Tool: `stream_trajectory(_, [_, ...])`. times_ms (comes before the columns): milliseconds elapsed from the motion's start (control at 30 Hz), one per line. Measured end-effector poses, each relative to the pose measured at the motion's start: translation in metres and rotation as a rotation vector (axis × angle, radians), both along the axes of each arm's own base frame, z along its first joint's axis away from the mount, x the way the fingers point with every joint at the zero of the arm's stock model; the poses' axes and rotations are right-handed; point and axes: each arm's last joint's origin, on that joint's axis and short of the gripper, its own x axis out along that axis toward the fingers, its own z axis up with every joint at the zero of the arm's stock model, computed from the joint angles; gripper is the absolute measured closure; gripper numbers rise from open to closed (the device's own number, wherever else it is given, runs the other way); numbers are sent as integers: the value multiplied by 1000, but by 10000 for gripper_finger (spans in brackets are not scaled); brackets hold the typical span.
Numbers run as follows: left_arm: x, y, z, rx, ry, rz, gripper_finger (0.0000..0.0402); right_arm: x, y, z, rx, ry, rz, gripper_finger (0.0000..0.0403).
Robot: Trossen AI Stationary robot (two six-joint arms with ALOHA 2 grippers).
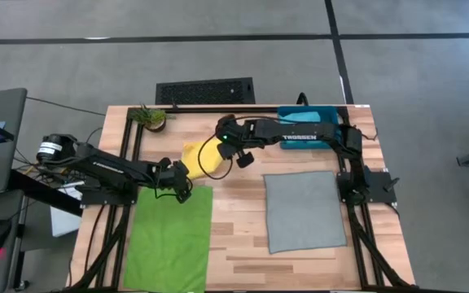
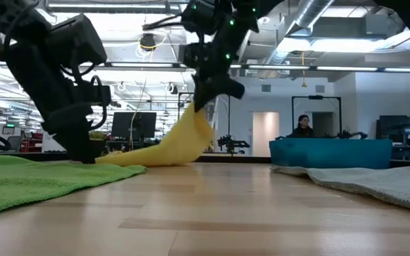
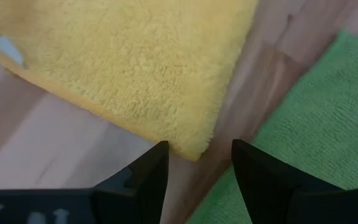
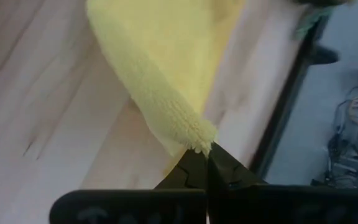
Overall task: Fold microfiber towels
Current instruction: Fold the yellow microfiber cloth
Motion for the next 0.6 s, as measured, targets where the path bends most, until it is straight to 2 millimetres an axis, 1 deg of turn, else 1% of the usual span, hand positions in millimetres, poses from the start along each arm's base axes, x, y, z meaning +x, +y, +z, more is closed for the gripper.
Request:
stream_trajectory(100, [2,0,-5,4,-26,-19,233,4,-1,14,-6,-48,13,397])
stream_trajectory(167, [4,1,-7,5,-52,-22,233,6,0,18,-6,-60,42,397])
stream_trajectory(333, [7,6,-8,15,-64,-30,233,10,5,21,7,-97,124,397])
stream_trajectory(467, [9,10,-8,10,-73,-45,233,16,15,24,13,-144,189,397])
stream_trajectory(600, [11,14,-7,2,-90,-49,233,21,22,26,11,-191,217,397])
